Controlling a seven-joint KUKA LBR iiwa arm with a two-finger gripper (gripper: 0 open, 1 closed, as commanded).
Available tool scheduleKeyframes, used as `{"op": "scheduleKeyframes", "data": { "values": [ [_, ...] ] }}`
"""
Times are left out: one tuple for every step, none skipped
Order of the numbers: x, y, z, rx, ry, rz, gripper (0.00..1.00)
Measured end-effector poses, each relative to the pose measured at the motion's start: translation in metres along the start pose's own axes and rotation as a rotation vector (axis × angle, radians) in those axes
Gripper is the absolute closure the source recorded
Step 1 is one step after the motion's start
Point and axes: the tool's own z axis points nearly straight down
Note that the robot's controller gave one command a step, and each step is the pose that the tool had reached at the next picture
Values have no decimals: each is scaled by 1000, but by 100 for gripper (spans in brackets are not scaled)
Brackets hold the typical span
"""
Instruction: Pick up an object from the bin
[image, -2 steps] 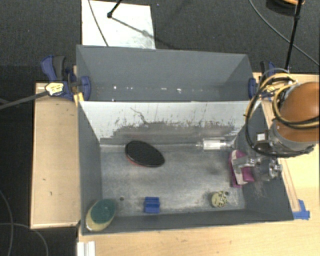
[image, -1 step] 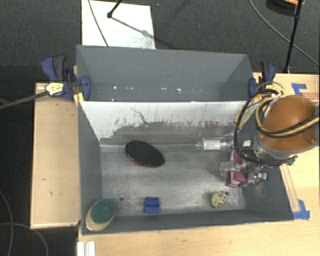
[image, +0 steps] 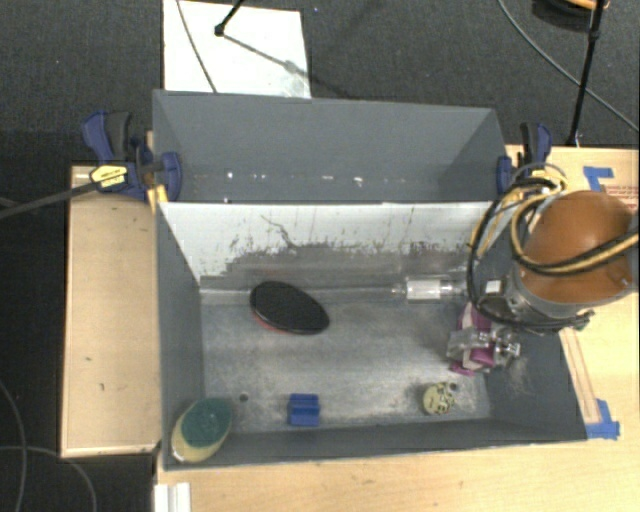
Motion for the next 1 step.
{"op": "scheduleKeyframes", "data": {
  "values": [
    [-27, 18, -164, 10, 8, -6, 100]
  ]
}}
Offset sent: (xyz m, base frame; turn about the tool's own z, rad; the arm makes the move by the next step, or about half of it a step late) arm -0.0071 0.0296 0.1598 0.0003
